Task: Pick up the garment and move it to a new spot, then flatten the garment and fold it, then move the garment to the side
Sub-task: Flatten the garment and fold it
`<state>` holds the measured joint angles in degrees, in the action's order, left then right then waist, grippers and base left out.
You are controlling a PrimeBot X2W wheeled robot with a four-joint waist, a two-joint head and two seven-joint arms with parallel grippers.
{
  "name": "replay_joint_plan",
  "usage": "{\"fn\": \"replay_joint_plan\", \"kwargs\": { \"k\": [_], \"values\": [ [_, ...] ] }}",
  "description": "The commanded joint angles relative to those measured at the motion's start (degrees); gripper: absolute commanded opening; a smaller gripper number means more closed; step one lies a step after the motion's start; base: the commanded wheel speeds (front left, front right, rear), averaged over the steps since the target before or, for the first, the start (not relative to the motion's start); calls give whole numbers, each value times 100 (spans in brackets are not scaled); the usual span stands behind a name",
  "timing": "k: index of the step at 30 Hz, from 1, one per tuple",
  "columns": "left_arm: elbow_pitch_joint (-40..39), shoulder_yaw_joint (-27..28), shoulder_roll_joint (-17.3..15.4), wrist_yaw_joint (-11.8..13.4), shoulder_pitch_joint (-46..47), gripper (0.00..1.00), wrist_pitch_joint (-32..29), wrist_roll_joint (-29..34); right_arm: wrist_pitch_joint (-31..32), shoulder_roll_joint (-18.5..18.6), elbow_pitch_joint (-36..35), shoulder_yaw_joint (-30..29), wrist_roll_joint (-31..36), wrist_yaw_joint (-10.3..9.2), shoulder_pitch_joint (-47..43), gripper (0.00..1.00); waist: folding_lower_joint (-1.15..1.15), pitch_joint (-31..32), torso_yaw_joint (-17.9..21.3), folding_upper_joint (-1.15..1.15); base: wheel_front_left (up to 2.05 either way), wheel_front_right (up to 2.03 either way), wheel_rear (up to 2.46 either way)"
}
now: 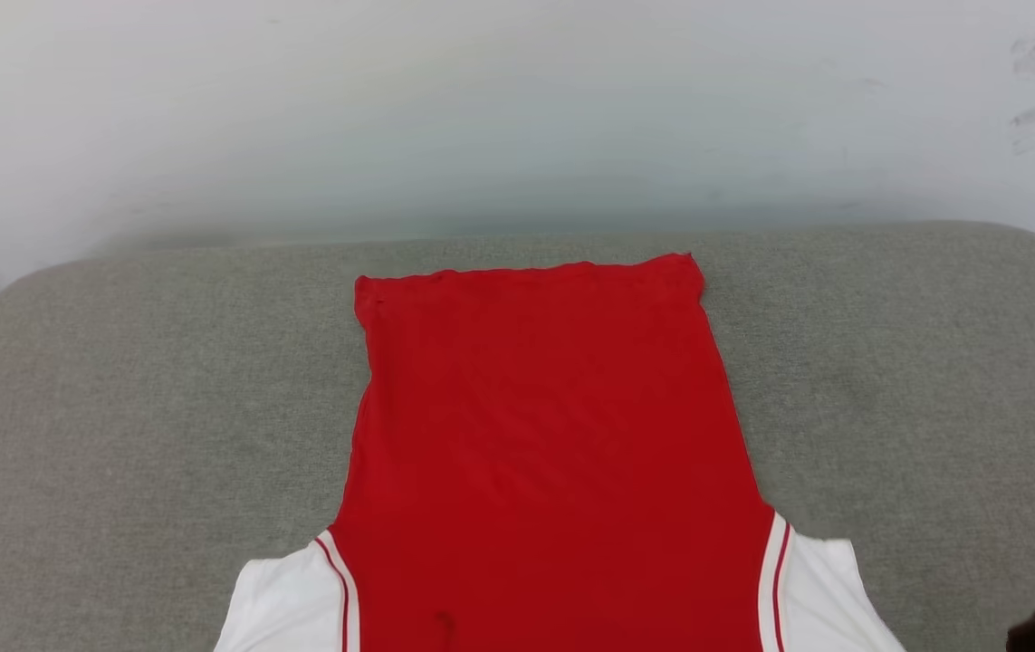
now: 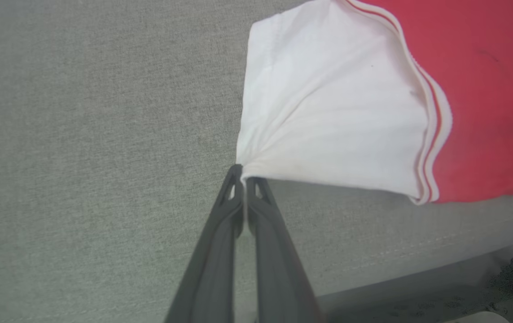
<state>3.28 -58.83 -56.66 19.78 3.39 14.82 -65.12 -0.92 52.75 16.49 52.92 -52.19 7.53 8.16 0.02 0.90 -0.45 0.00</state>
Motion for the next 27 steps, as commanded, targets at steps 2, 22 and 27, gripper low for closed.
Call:
{"fn": "replay_joint_plan", "kwargs": {
  "k": [2,22,27],
  "values": [
    [-105,84,-68,103,-112,0,31,11,148,70,-135,-192,-16,-8,-307,0,-2,-14,-19,0,0,0,0],
    [-1186,940,213,541,410,0,48,792,2064,-125,-1816,-3441,1172,-7,1516,100,-2,-1321,-243,0,0,0,0],
    [-1395,984,268,601,762,0,43,1177,3000,-233,-1774,-3503,1061,-7,3038,100,-2,-1983,-512,0,0,0,0]
  ]
}}
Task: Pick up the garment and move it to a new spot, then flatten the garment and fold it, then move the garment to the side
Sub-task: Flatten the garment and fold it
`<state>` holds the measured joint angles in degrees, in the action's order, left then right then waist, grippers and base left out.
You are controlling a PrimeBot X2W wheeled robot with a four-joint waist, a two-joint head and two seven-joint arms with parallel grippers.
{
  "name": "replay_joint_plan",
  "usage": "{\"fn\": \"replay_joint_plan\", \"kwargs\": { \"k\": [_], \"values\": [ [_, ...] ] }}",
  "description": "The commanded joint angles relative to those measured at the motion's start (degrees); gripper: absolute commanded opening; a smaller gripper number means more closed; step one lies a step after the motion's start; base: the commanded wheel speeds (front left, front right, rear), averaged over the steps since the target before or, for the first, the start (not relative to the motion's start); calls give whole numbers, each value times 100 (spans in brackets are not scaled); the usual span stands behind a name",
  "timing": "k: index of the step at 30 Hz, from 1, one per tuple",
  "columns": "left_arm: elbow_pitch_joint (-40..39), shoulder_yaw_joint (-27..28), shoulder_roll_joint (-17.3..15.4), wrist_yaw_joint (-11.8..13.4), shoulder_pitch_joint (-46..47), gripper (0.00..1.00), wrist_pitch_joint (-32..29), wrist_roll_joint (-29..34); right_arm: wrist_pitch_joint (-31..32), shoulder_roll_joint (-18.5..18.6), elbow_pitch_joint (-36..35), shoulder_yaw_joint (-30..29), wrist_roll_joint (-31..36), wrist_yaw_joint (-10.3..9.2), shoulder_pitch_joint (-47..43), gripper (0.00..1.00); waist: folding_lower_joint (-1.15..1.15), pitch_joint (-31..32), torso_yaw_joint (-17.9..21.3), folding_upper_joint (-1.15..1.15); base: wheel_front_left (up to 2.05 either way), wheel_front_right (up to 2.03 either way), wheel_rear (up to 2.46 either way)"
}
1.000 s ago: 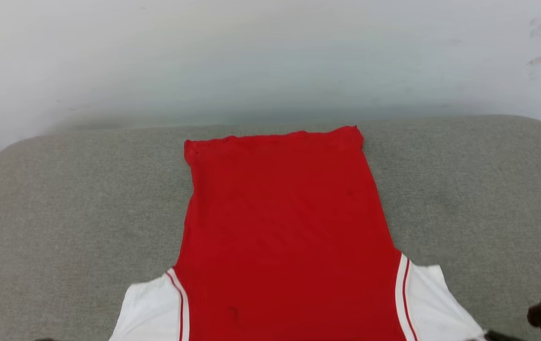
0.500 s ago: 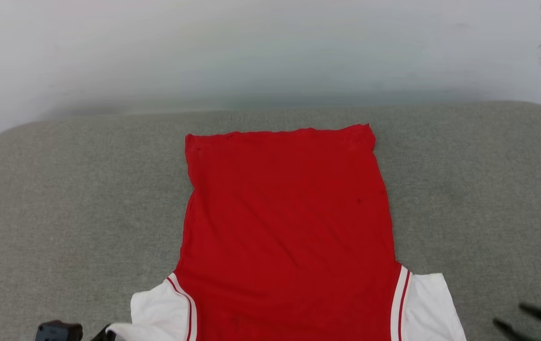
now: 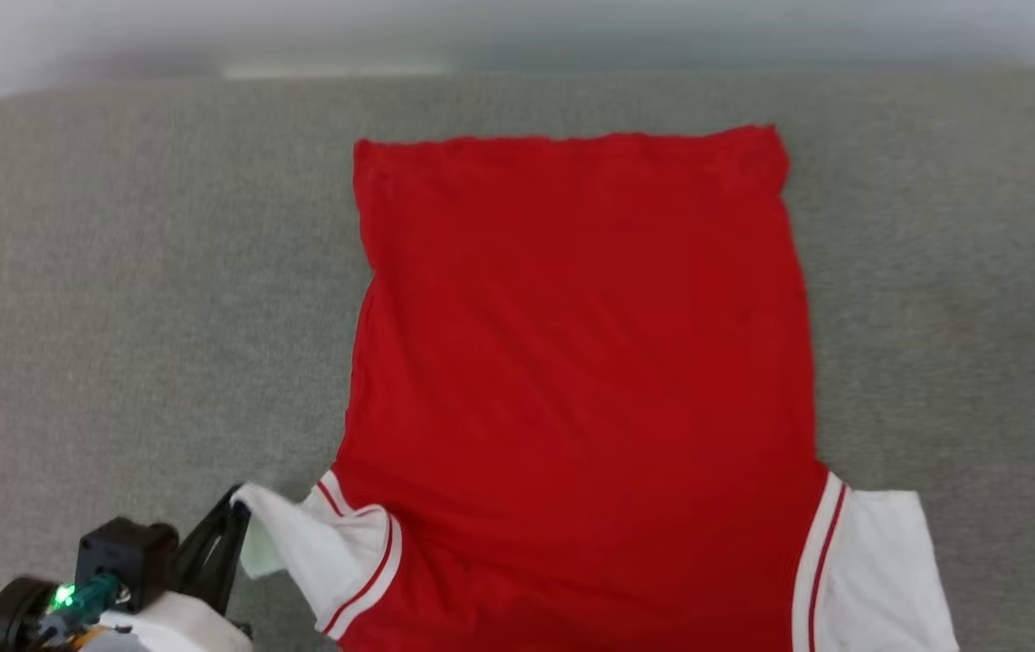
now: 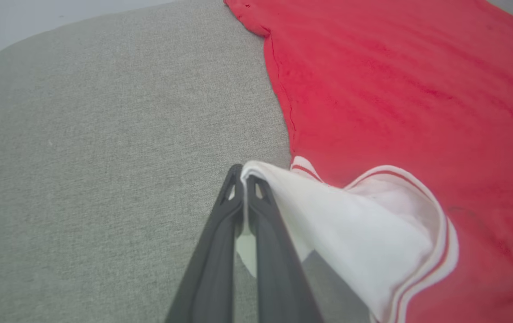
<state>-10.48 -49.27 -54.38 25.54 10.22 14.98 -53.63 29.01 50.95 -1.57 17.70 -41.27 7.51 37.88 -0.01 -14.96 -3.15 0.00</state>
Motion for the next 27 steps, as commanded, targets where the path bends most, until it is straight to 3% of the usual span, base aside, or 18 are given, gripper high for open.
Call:
{"fn": "replay_joint_plan", "kwargs": {
  "k": [1,8,12,19,27],
  "values": [
    [-55,27,65,27,150,0,27,88,246,-54,116,94,-58,-4,395,100,1,-532,-308,0,0,0,0],
    [-188,-10,303,106,583,0,25,478,2303,-265,916,1090,-207,-4,2476,100,1,-1279,-699,0,0,0,0],
    [-229,29,505,169,779,0,26,642,3348,-513,1541,1441,-241,-4,3145,100,1,-1613,-932,0,0,0,0],
    [-273,76,782,140,1025,0,26,868,3956,-890,2287,1518,5,-4,3549,100,1,-2062,-1246,0,0,0,0],
    [-195,123,1028,92,1100,0,20,1103,3807,-1126,2817,1599,94,-4,3034,100,1,-2394,-1420,0,0,0,0]
  ]
}}
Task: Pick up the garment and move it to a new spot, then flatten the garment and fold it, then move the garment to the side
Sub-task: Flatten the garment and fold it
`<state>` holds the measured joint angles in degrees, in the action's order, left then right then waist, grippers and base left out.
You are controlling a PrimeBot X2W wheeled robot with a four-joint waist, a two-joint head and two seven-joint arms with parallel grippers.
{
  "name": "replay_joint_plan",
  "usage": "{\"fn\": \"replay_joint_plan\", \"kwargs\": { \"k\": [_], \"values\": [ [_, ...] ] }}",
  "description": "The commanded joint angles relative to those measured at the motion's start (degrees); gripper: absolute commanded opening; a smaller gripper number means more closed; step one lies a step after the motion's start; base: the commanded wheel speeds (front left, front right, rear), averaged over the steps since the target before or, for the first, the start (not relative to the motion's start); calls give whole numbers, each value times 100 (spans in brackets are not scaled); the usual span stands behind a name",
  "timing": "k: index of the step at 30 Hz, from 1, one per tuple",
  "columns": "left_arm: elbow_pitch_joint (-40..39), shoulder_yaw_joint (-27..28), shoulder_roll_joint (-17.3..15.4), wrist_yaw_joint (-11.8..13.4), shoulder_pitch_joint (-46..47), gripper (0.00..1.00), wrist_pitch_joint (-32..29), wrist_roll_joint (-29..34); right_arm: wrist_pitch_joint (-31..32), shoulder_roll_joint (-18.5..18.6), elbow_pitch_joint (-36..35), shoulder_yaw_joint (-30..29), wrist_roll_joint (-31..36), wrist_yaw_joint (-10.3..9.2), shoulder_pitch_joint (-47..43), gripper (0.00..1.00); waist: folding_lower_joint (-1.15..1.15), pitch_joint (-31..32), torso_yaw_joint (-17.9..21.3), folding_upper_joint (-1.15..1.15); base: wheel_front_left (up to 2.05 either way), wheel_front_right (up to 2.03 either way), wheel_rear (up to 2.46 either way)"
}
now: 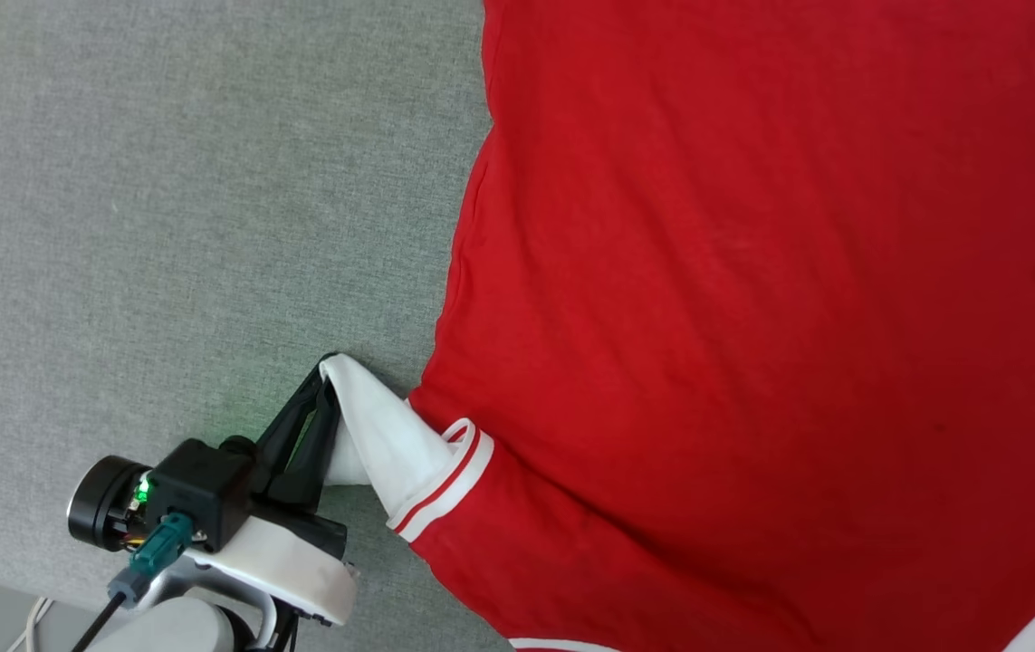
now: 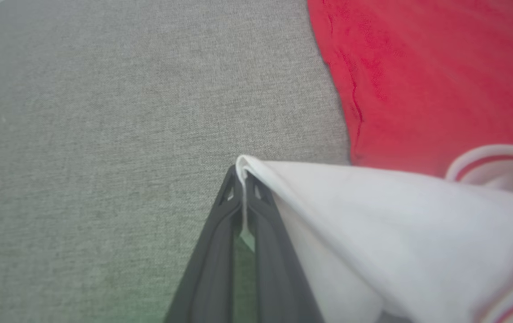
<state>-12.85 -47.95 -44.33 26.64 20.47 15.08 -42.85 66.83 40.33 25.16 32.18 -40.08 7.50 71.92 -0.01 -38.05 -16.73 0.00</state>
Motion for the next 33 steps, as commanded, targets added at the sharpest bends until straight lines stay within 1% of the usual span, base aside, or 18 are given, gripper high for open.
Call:
{"fn": "replay_joint_plan", "kwargs": {
  "k": [1,3,4,5,11,14,18,22,26,33],
  "values": [
    [66,-13,60,-24,83,0,10,40,29,-61,182,197,-38,-2,-497,100,1,-102,-64,0,0,0,0],
    [119,-64,90,-79,110,0,9,94,-6,-53,213,259,-72,-2,-685,100,1,-108,-63,0,0,0,0],
    [144,-78,110,-93,112,0,9,103,-7,-33,201,298,-73,-2,-737,16,1,-100,-57,0,0,0,0],
    [175,-92,130,-116,115,0,8,123,-22,6,173,322,-83,-2,-757,0,1,-80,-53,0,0,0,0],
    [309,-72,221,-159,6,0,6,136,-410,146,-22,231,-119,-3,-450,0,1,292,16,0,0,0,0],
    [343,-44,176,-130,-107,0,10,112,-743,175,-189,291,-229,-3,-342,0,1,626,87,0,0,0,0],
    [304,-4,23,-42,-329,0,10,42,-1021,435,-521,620,-506,-2,-542,0,1,1122,217,0,0,0,0],
    [202,27,-160,67,-567,0,-13,-29,-1302,859,-1044,905,-885,-2,-841,0,1,1567,396,0,0,0,0],
    [78,13,-291,174,-782,0,-65,-100,-1547,1414,-1644,1162,-1191,-3,-1347,0,1,1926,608,0,0,0,0],
    [-34,16,-463,355,-1108,0,-107,-219,-2074,2368,-2398,1236,-1697,-3,-2738,0,1,2355,945,0,0,0,0]
  ]
}}
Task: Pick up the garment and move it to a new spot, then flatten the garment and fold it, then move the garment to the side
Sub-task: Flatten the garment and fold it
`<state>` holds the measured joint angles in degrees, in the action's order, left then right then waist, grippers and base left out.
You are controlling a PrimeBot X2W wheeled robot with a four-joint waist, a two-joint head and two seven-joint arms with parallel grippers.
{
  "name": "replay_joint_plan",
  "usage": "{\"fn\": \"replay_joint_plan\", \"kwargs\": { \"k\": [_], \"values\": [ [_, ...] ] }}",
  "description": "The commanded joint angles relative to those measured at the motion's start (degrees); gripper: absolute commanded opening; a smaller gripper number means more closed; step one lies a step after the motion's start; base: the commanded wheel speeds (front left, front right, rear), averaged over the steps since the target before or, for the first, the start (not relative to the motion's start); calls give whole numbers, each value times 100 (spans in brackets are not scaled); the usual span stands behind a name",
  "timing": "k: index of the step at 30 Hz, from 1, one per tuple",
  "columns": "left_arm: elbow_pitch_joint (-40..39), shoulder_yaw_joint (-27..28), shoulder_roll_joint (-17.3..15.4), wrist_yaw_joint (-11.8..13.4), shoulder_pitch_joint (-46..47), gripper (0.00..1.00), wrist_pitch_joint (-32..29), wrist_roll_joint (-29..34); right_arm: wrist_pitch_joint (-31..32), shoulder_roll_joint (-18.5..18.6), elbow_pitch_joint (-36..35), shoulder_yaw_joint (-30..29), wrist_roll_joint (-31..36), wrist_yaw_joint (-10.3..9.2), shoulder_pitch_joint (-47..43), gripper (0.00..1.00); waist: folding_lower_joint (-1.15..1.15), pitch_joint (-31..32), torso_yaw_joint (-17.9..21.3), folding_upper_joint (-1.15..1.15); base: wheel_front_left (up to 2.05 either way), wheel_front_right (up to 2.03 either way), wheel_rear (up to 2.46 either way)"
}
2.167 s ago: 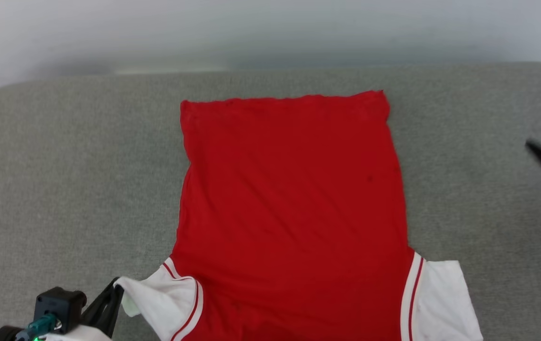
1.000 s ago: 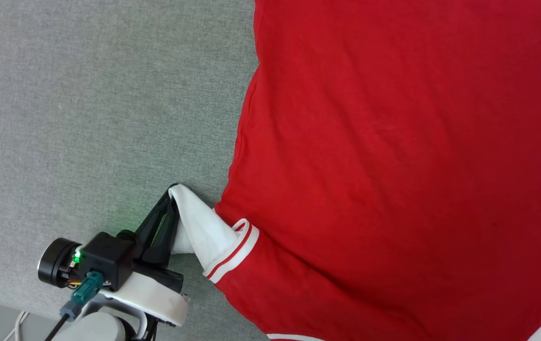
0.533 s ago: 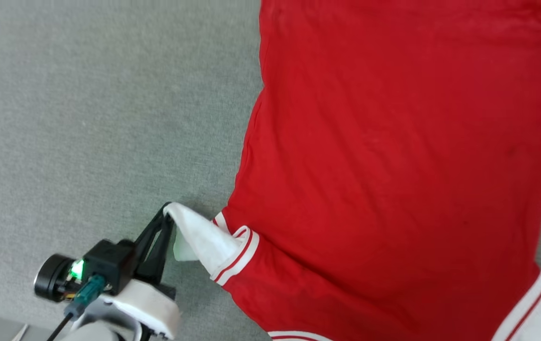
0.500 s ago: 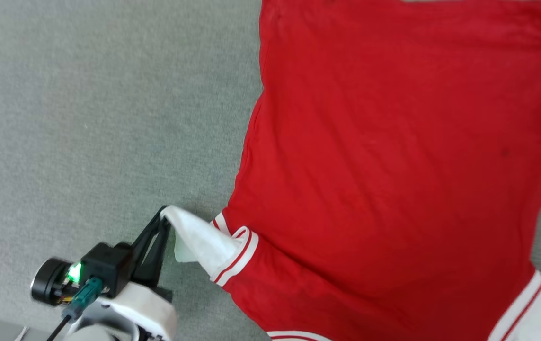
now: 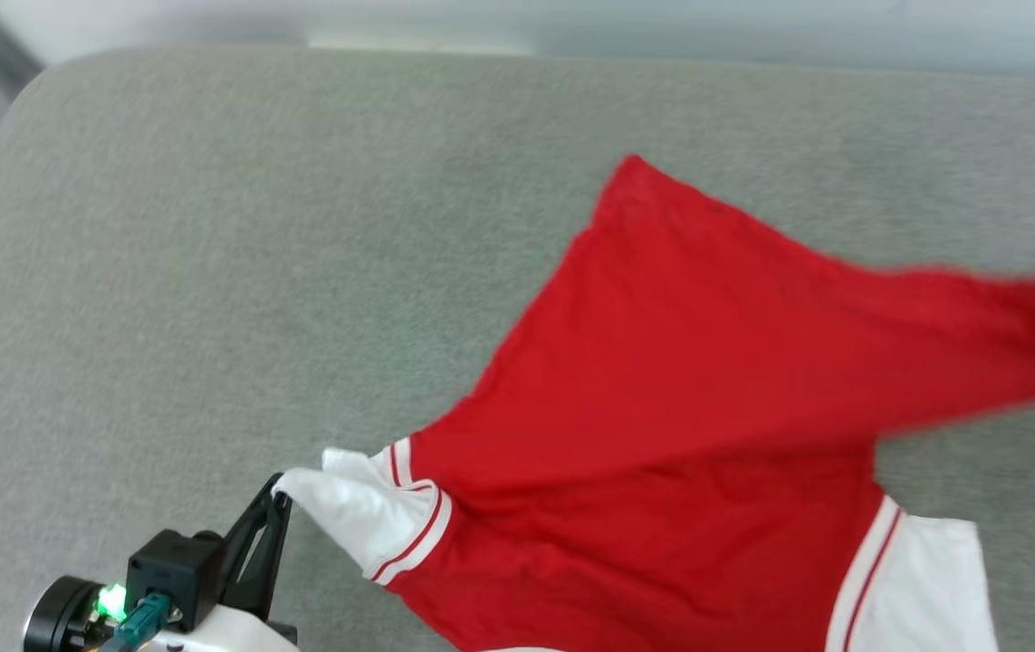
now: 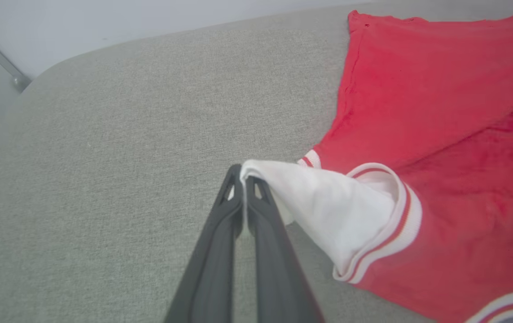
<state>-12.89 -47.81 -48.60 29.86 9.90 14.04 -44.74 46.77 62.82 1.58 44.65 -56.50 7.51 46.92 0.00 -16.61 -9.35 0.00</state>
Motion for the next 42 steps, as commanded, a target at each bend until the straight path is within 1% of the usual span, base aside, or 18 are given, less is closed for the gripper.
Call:
{"fn": "replay_joint_plan", "kwargs": {
  "k": [1,3,6,11,13,15,18,19,20,23,29,31,32,35,37,40,41,42],
  "values": [
    [-47,9,-60,56,-106,0,-3,-40,-160,255,-111,-16,-118,-4,-489,0,0,254,247,0,0,0,0],
    [-69,9,-98,86,-189,0,-3,-76,-351,501,-186,-48,-276,-4,-1004,0,0,322,318,0,0,0,0],
    [-117,23,-163,138,-289,0,0,-109,-690,749,-193,-145,-584,-4,-1843,0,0,402,409,0,0,0,0],
    [-157,47,-222,196,-413,0,17,-140,-1163,965,-101,-202,-961,-4,-3238,0,0,456,518,0,0,0,0],
    [-160,31,-212,198,-444,0,19,-141,-1371,861,42,-234,-1025,-4,-3718,0,0,447,536,0,0,0,0],
    [-153,26,-190,194,-429,0,21,-131,-1534,657,199,-252,-1020,-4,-4110,0,0,423,548,0,0,0,0],
    [-126,18,-172,177,-382,0,16,-118,-1754,382,424,-464,-885,-4,-4343,0,0,390,578,0,0,0,0],
    [-121,17,-170,172,-371,0,11,-118,-1804,308,443,-566,-827,-4,-4348,67,0,387,590,0,0,0,0],
    [-116,20,-174,172,-368,0,8,-123,-1819,246,436,-666,-772,-4,-4330,100,0,388,603,0,0,0,0],
    [-116,18,-202,187,-357,0,-10,-108,-1836,310,277,-1090,-564,-4,-4140,100,0,399,622,0,0,0,0],
    [-206,-5,-149,204,-249,0,-23,-54,-1886,439,-229,-2269,-331,-4,-3595,100,0,317,521,0,0,0,0],
    [-222,-22,-127,182,-208,0,-37,-26,-1689,504,-450,-2554,-211,-4,-3348,100,0,240,463,0,0,0,0],
    [-222,-22,-127,182,-208,0,-37,-26,-1689,504,-450,-2554,-211,-4,-3348,100,0,240,463,0,0,0,0],
    [-226,-62,-62,123,-67,0,-58,51,-1170,458,-807,-2784,-58,-4,-2887,100,0,72,329,0,0,0,0],
    [-218,-90,-7,85,42,0,-80,116,-747,385,-1012,-2784,69,-4,-2504,100,0,-58,226,0,0,0,0],
    [-189,-126,85,25,230,0,-102,206,40,217,-1174,-2557,246,-4,-1913,100,0,-262,81,0,0,0,0],
    [-167,-149,166,-2,344,0,-111,268,551,-6,-1156,-2326,431,-4,-1435,100,0,-396,-1,0,0,0,0],
    [-160,-166,201,-29,402,0,-114,297,812,-122,-1090,-2183,504,-4,-1214,100,0,-467,-49,0,0,0,0]
  ]
}}
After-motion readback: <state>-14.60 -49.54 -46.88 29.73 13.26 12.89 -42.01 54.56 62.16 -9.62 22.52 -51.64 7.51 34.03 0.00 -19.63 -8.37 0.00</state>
